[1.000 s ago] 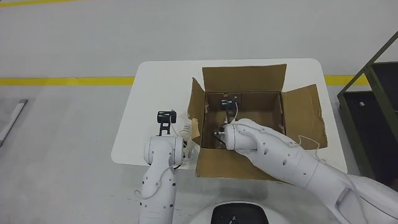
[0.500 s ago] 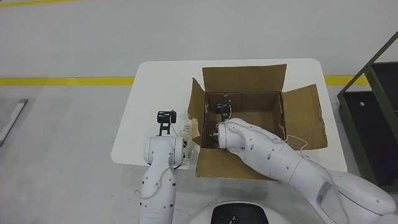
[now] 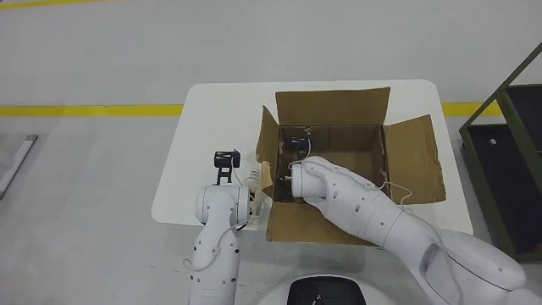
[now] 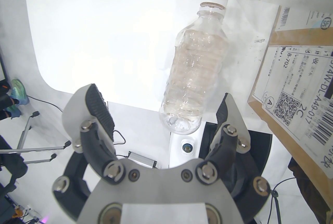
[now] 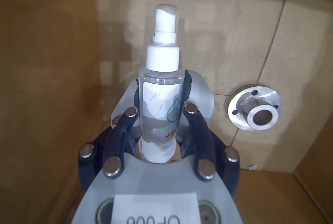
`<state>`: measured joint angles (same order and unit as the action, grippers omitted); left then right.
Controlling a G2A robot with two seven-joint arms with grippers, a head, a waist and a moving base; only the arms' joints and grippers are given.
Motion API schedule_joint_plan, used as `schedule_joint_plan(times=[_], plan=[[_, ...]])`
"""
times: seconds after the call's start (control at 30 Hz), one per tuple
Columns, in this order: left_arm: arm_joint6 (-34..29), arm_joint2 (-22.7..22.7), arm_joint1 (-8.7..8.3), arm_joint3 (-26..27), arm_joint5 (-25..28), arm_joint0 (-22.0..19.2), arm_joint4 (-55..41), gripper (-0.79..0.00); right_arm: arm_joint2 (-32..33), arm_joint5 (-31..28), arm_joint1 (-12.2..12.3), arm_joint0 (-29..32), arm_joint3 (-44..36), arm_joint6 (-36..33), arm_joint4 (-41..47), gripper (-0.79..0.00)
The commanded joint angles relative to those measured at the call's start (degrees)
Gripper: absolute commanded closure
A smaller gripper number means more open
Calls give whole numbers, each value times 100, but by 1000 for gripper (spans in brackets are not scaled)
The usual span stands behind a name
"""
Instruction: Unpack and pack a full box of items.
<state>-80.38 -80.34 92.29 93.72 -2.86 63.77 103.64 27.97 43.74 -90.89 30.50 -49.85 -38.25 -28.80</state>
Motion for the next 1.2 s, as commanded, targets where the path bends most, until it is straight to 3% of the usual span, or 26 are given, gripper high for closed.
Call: schedule_joint_plan(times=[0.0, 0.1, 0.23, 0.4, 0.53, 0.63, 0.97, 1.07, 1.17], plan=[[0, 0, 0, 0, 0, 0, 0, -785, 70, -43, 76, 47, -224, -32, -146, 0], [0, 0, 0, 0, 0, 0, 0, -785, 352, -129, 294, 194, -806, -135, -392, 0], [0, 0, 0, 0, 0, 0, 0, -785, 1009, -327, 782, 680, -2022, -342, -1076, 0], [0, 0, 0, 0, 0, 0, 0, -785, 2321, -796, 1463, 1870, -4185, -1009, -2099, 0], [0, 0, 0, 0, 0, 0, 0, -785, 3551, -1559, 1809, 2972, -5733, -1385, -2213, 0], [0, 0, 0, 0, 0, 0, 0, -785, 4105, -1916, 1897, 3418, -6130, -1368, -1939, 0], [0, 0, 0, 0, 0, 0, 0, -785, 4105, -1916, 1897, 3418, -6130, -1368, -1939, 0], [0, 0, 0, 0, 0, 0, 0, -785, 4207, -2109, 1898, 3490, -6273, -1012, -1872, 0], [0, 0, 0, 0, 0, 0, 0, -785, 4753, -2239, 1956, 3670, -6675, -762, -1928, 0]])
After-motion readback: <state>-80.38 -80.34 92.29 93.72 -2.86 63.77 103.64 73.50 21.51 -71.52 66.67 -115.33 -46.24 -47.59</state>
